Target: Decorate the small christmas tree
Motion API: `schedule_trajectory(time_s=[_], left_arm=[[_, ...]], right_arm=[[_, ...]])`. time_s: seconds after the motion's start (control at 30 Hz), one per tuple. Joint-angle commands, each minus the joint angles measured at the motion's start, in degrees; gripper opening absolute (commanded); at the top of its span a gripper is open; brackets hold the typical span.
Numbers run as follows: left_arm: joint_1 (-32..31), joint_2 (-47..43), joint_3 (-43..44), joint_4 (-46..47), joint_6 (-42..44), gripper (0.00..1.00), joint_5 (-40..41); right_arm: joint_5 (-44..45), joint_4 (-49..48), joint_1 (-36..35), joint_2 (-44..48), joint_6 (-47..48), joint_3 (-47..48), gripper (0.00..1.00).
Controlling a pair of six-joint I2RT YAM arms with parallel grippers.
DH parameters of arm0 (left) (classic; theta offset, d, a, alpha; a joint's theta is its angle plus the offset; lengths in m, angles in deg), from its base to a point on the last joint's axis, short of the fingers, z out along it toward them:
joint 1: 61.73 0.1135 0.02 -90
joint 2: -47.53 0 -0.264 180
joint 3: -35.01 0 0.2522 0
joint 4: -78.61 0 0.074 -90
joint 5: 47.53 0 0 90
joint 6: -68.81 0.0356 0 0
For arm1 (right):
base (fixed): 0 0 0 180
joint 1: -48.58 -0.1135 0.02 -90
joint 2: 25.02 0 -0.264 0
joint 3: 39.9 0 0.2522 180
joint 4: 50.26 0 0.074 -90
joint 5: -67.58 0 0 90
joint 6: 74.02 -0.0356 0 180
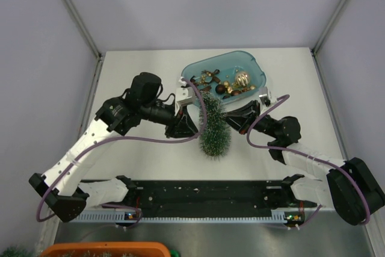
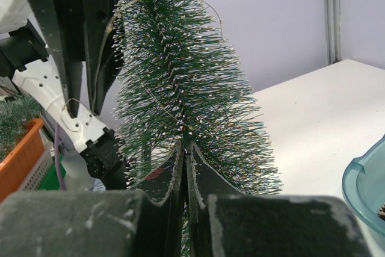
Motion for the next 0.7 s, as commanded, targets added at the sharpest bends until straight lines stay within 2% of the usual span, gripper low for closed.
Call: schedule_trajectory(time_s=[0.0, 0.1, 0.17, 0.37, 0.57, 0.67], left_arm=[[-0.55, 0.23, 2.58, 1.86, 0.94, 0.23, 2.38], [-0.90, 0.14, 1.53, 2.48, 0.67, 0.14, 2.64], [-1.16, -0.12, 0.65, 2.56, 0.93, 0.14, 2.73], [-1.25, -0.83, -0.41, 2.39, 0.58, 0.24, 2.56], [-1.25, -0.65, 0.38, 2.48, 0.58, 0.23, 1.42], [-1.16, -0.83, 0.64, 1.86, 0.67, 0.32, 3.07]], right_arm=[[-0.92, -13.79, 0.52, 1.12, 0.05, 0.16, 0.00], [-0.83, -13.96, 0.52, 1.12, 0.05, 0.16, 0.00], [-0.83, -14.05, 0.52, 1.12, 0.05, 0.16, 0.00], [-0.83, -14.22, 0.52, 0.94, -0.04, 0.16, 0.00], [-0.92, -14.58, 0.44, 0.68, -0.39, 0.25, 0.00], [-1.09, -14.75, 0.52, 0.77, -0.65, -0.01, 0.00]])
